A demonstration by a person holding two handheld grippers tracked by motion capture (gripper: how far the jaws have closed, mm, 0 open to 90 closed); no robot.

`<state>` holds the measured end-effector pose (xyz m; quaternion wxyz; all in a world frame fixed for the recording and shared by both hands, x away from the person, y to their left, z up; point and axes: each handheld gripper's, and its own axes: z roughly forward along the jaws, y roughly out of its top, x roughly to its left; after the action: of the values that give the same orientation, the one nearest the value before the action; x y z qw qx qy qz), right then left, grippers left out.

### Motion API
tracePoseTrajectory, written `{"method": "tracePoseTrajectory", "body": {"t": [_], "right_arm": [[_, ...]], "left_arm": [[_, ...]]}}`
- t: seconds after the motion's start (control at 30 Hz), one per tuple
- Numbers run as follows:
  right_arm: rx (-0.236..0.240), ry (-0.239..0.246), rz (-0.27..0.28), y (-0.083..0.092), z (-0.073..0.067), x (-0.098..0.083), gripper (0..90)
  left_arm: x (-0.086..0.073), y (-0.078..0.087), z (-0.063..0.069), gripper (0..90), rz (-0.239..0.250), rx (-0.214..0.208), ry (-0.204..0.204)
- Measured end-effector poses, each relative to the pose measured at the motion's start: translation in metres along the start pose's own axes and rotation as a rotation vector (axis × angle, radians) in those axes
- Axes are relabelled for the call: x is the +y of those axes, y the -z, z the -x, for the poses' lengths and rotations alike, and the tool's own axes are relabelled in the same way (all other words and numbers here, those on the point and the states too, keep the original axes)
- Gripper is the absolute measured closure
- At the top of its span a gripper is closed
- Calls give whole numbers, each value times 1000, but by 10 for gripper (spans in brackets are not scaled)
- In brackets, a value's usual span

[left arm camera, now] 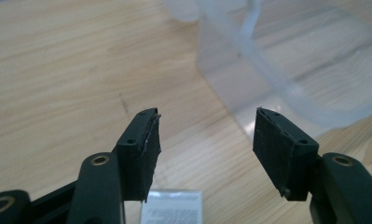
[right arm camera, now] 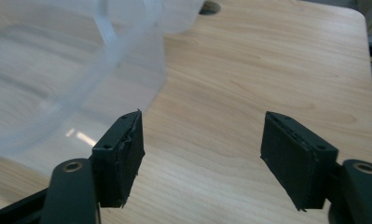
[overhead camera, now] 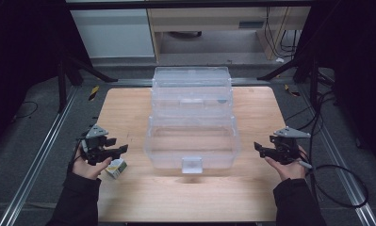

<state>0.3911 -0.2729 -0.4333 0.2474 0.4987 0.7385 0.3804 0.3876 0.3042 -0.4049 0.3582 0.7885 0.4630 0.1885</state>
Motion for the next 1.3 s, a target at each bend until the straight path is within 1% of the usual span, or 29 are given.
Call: {"method": "tracePoseTrajectory", "body": {"t": [0.03,0.07,0.13,0.17,0.2,0.23,0.3,0.37,0.4,0.47,0.5,0.53,0.57,0.6,0.63,0.67,0.7,0.73,0.83,0.87,0.9,0.93,0.97,1.0,1.03,1.1,1.13,1.23,1.3], "right_arm": [[-16,1,-15,-1,2,-8,278],[-16,1,-15,-1,2,-8,278],[-33,-12,-43,-3,5,-19,251],[-35,-13,-50,-4,5,-22,247],[-35,-13,-50,-4,5,-22,247],[-39,-6,-60,-5,5,-26,231],[-39,-7,-62,-5,4,-27,224],[-37,8,-53,-6,2,-31,222],[-35,13,-56,-6,1,-32,222],[-27,9,-64,-6,0,-33,221],[-21,12,-75,-7,-2,-34,220],[-28,31,-77,-7,-1,-35,219],[-23,18,-81,-7,-2,-35,219],[-22,22,-78,-7,-1,-36,218],[-21,12,-80,-7,-1,-36,217],[-21,12,-80,-7,-1,-36,217],[-18,10,-82,-7,-1,-36,217],[-24,17,-88,-7,-1,-37,217],[-27,22,-85,-7,0,-37,217],[-26,14,-87,-7,-1,-37,217],[-23,16,-88,-7,-1,-38,218],[-23,16,-88,-7,-1,-38,218],[-28,29,-90,-8,0,-39,218],[-22,21,-98,-8,-1,-39,219],[-28,33,-100,-10,0,-40,219],[-30,51,-118,-12,-1,-41,218],[-30,51,-118,-12,-1,-41,218],[-25,46,-122,-13,-2,-40,218],[-26,48,-125,-14,-2,-41,217]], "left_arm": [[-3,0,-3,374,-10,6,7],[-6,0,-5,374,-19,6,11],[-10,-1,-8,336,-36,-4,19],[-13,-1,-10,328,-49,2,14],[-13,-1,-10,317,-49,2,14],[-14,-1,-11,310,-63,16,8],[-17,-2,-12,308,-77,40,-12],[-19,-4,-11,288,-88,31,-11],[-19,-4,-10,286,-97,30,-17],[-18,-3,-11,280,-103,25,-22],[-18,-3,-11,272,-104,25,-23],[-18,-3,-12,268,-106,21,-22],[-19,-3,-12,264,-110,11,-17],[-19,-3,-13,250,-127,4,-17],[-20,-3,-14,237,-145,2,-29],[-20,-3,-14,233,-145,2,-29],[-21,-4,-15,222,-162,-4,-25],[-21,-4,-15,221,-171,-6,-28],[-22,-4,-16,221,-192,-12,-33],[-22,-4,-16,220,-197,-12,-36],[-22,-4,-16,221,-205,-12,-36],[-22,-4,-16,222,-205,-12,-36],[-22,-4,-15,222,-212,-17,-37],[-22,-5,-14,224,-226,-23,-37],[-22,-6,-14,223,-239,-23,-42],[-24,-11,-14,220,-270,-30,-37],[-24,-11,-14,217,-270,-30,-37],[-25,-15,-14,215,-299,-23,-45],[-26,-18,-16,214,-314,-27,-38]]}}
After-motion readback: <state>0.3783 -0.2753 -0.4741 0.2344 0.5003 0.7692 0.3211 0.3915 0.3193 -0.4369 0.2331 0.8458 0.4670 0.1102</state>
